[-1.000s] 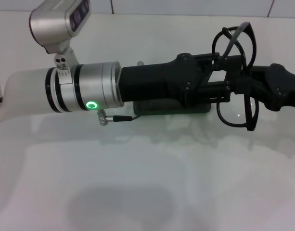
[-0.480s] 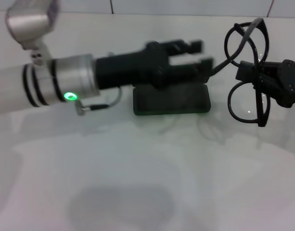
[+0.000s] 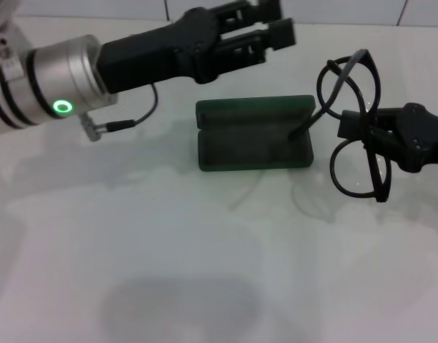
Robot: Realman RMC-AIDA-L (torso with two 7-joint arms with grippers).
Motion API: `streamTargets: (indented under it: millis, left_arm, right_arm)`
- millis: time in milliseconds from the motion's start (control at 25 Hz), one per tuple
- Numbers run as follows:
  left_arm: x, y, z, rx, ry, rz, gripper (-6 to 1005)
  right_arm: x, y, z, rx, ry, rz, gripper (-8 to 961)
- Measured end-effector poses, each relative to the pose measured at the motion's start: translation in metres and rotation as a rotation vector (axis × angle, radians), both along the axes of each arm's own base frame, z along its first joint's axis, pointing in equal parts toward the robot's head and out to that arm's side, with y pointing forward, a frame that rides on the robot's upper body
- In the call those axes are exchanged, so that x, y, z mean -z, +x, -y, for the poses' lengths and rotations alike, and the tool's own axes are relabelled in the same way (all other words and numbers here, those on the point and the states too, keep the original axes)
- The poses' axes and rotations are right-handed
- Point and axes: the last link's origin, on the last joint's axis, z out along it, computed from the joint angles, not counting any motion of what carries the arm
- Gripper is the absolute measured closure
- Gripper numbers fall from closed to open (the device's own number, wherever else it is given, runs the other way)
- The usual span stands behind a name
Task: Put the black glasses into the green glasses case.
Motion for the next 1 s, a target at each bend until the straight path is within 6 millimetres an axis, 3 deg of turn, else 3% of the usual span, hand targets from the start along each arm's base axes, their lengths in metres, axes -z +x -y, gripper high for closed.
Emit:
streamTargets:
  millis: [440, 1000]
  left_arm:
    - [0.033, 0.039, 0.01, 0.162, -0.184, -0.09, 362]
    - [0.058, 0.046, 0.011, 0.178, -0.231, -0.197, 362]
  right_arm:
    - [0.003, 0.0, -0.013, 0.03, 0.037, 0.048, 851]
    - [0.003, -0.014, -0.016, -0.022, 0.026, 0.026, 850]
